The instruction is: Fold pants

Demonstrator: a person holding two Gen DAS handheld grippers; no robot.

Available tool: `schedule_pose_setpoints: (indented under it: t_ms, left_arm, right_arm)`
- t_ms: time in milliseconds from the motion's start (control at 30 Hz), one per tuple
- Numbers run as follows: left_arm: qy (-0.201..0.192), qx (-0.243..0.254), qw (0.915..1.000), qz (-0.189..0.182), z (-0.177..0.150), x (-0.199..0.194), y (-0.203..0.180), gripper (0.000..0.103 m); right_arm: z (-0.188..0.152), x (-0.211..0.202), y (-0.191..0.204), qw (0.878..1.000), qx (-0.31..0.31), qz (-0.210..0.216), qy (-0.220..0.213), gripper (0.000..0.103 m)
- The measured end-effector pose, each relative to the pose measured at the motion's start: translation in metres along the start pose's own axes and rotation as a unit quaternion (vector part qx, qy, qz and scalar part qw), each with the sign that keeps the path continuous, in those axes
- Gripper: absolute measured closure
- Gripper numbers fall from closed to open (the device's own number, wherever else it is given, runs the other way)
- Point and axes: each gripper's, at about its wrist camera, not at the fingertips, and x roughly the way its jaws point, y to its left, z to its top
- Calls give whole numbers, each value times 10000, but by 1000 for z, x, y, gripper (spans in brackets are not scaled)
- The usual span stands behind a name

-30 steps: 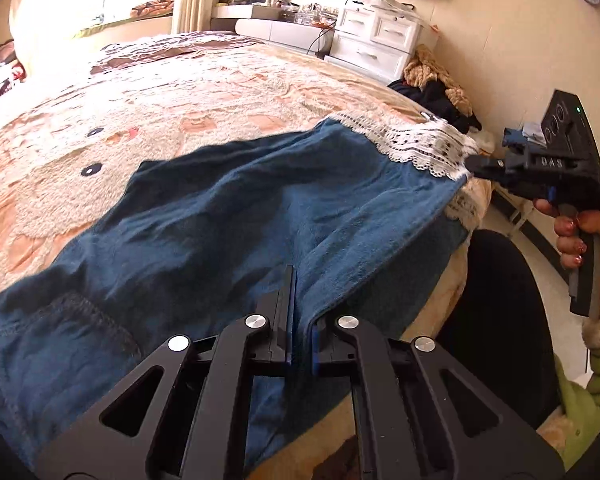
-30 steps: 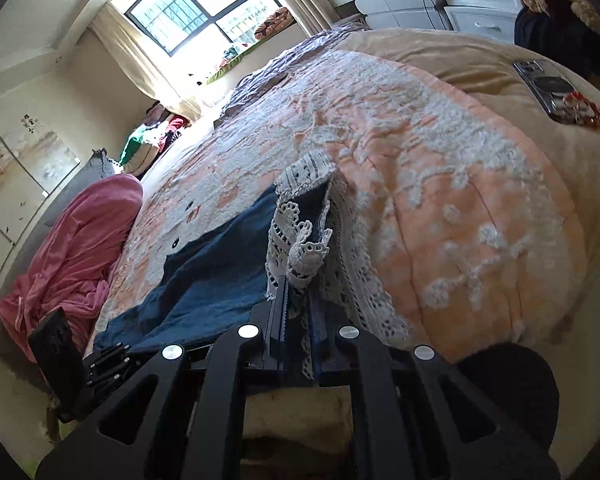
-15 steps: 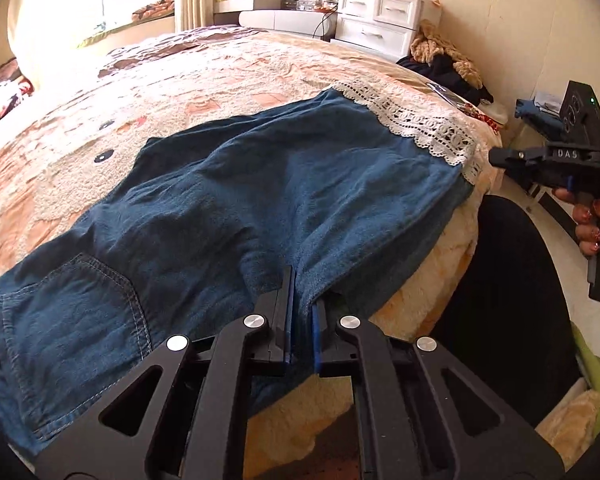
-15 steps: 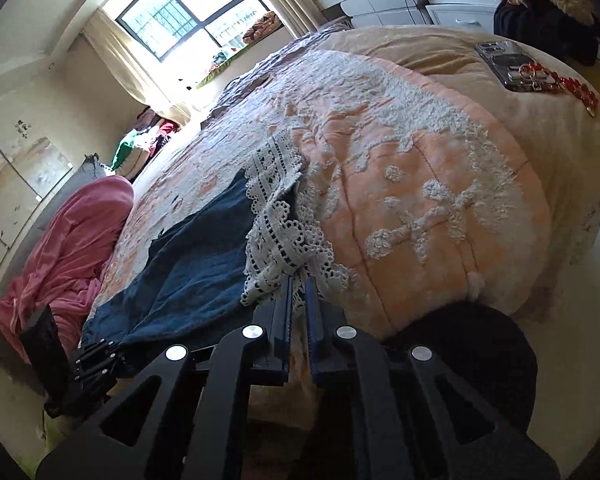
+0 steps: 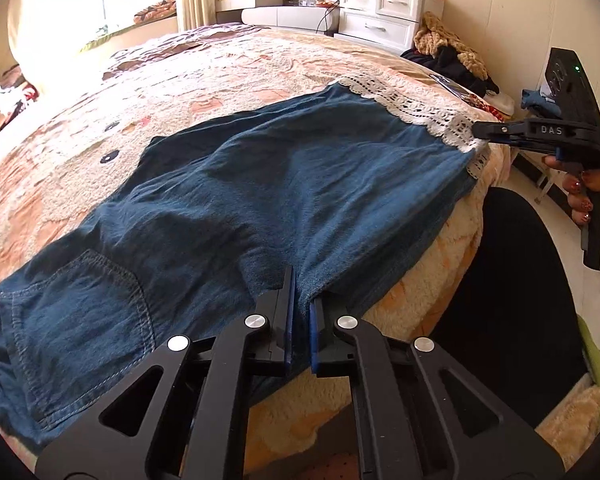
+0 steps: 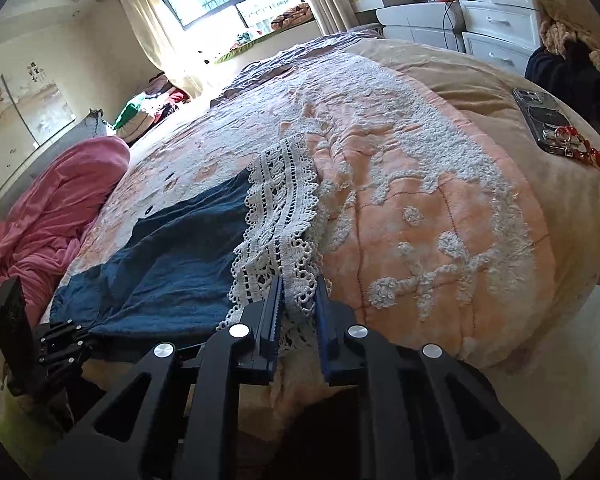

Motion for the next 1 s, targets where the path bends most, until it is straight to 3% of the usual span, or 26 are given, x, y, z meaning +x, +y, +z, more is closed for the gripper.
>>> schedule_pose_setpoints:
  t_ms: [233,333,367,467,500,567,733,867,1000]
  left_arm:
    - [162,35,9999,44,-7,11,-5,100]
    - [148,24,9999,-36,-8,10,-4,99]
    - [164,22,9998,-50,-8,9,-4,98]
    - [179,-4,9996,-202,-9,0,-7,75]
    - [163,-33,9996,-250,-9,-4,-8,62]
    - [55,-63,9998,-204,-7,-15,-8,61]
    - [-260,-200,9994,75,19,-35,4,60]
    - [-229,-382,9983,382,47,-26,27,56]
    - [-71,-623,9960,643,79,-5,56,56]
  right_arm:
    - [-12,14,-2,9993,-170,-223,249,84]
    - [-12,4,0,9981,-335,-508,101,69]
    - [-11,-4,1,9978,-367,-559,-9,69]
    - [-3,-20,17,9946,-707,-664,-362,68]
    - [1,-21,25,9934,-869,-622,-417,66]
    - [8,-17,42,9910,-1200,-396,-442,61]
    - [14,28,77,9840,-1774,145,59,60]
    - [0,72,77,9792,-1889,-98,736,59]
    - [-2,72,76,9778,-1972,58,703,59]
